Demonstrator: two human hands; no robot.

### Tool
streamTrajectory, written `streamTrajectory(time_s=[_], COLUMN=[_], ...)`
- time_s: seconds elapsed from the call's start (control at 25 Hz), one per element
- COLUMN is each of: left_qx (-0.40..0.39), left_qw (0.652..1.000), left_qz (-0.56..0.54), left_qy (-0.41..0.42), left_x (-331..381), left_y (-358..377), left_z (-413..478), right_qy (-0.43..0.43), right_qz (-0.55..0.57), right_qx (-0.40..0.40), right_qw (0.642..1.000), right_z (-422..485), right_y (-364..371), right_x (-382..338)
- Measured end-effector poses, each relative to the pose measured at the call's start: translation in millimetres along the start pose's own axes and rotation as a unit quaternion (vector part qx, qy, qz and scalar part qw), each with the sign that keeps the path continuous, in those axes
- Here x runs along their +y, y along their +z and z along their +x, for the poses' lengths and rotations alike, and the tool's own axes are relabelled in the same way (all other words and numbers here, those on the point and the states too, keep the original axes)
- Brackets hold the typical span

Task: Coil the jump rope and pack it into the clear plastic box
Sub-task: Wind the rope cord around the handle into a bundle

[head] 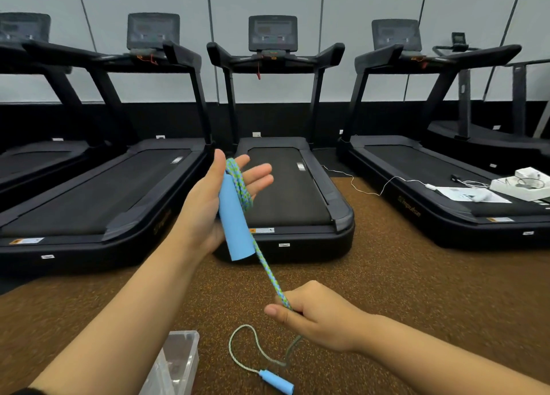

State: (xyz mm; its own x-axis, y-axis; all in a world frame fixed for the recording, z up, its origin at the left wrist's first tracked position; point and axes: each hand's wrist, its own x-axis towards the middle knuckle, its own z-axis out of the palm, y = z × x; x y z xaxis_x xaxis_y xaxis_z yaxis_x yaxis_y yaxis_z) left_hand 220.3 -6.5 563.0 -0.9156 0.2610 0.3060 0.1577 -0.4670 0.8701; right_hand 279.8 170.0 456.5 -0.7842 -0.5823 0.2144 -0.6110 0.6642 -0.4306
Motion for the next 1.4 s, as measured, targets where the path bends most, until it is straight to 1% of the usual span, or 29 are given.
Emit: streamTrajectory(time_s=[0.12,0.32,0.48,0.64,0.72,0.76,0.88,1.0,1.08,1.16,1.28,1.32,1.4], left_qx=[-0.013,-0.063,-0.091,-0.137,-0.166,-0.186,-0.24,-0.32,-0.366,-0.407,-0.462,-0.468,-0.457], left_qw=[0.998,0.985,0.948,0.912,0.885,0.877,0.887,0.866,0.86,0.865,0.861,0.862,0.876], left_qz=[0.061,0.153,0.298,0.379,0.43,0.436,0.375,0.358,0.316,0.238,0.145,0.124,0.082], left_qy=[-0.018,-0.058,-0.065,-0.076,-0.07,-0.071,-0.124,-0.137,-0.161,-0.174,-0.156,-0.149,-0.132], left_x=[-8,-24,-39,-49,-51,-53,-52,-44,-38,-31,-22,-21,-19], left_y=[-11,-21,-29,-37,-37,-38,-36,-24,-12,-2,11,14,19], left_z=[-4,-9,-10,-13,-15,-16,-25,-34,-41,-48,-54,-55,-56], right_qy=[-0.018,-0.063,-0.103,-0.117,-0.126,-0.127,-0.113,-0.099,-0.082,-0.067,-0.057,-0.053,-0.045], right_qz=[-0.052,-0.126,-0.218,-0.274,-0.296,-0.302,-0.313,-0.283,-0.21,-0.141,-0.065,-0.036,0.029], right_qx=[-0.015,-0.039,-0.017,0.026,0.047,0.056,0.09,0.1,0.114,0.137,0.143,0.137,0.13], right_qw=[0.998,0.989,0.97,0.954,0.946,0.943,0.939,0.949,0.968,0.978,0.986,0.988,0.99], right_z=[-5,-11,-13,-12,-8,-5,2,10,15,20,28,31,34], right_y=[-9,-35,-57,-85,-101,-109,-131,-146,-149,-147,-133,-127,-116], right_x=[-5,-19,-29,-35,-36,-36,-33,-26,-20,-13,-9,-8,-6])
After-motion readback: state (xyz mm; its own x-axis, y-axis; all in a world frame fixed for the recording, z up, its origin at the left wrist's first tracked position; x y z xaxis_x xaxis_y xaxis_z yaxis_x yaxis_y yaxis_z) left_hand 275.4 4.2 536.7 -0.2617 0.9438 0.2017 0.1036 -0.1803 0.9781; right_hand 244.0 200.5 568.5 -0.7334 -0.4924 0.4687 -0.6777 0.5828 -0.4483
